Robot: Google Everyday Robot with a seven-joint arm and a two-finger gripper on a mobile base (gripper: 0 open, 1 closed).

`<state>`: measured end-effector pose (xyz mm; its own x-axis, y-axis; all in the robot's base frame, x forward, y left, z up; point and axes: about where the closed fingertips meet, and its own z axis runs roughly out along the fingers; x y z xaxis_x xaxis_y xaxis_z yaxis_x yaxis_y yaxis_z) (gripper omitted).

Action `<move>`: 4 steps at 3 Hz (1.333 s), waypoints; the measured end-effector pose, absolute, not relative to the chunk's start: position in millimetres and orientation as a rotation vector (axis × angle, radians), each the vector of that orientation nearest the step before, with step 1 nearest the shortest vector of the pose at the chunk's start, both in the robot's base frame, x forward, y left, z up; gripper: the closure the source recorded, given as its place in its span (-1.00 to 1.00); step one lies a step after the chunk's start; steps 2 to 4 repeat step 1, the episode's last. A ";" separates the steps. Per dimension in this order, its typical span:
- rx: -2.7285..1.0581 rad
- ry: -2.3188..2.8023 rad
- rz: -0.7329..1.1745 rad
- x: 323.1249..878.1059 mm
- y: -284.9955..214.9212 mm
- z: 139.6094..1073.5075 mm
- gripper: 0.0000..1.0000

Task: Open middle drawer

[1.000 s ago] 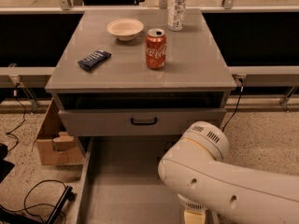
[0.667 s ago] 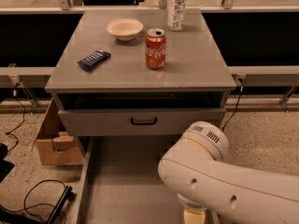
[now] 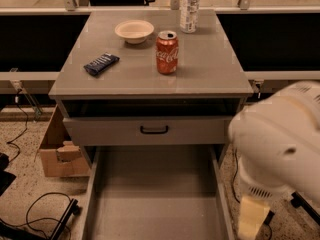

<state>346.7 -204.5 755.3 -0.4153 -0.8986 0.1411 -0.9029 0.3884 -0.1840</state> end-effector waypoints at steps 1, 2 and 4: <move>1.425 -2.744 0.395 356.2 -260.8 815.8 -1.00; 1.425 -2.744 0.395 356.2 -260.8 815.8 -1.00; 1.425 -2.744 0.395 356.2 -260.8 815.8 -1.00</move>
Offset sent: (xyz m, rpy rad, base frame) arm 0.0000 0.0000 0.0000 0.0000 0.0000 0.0000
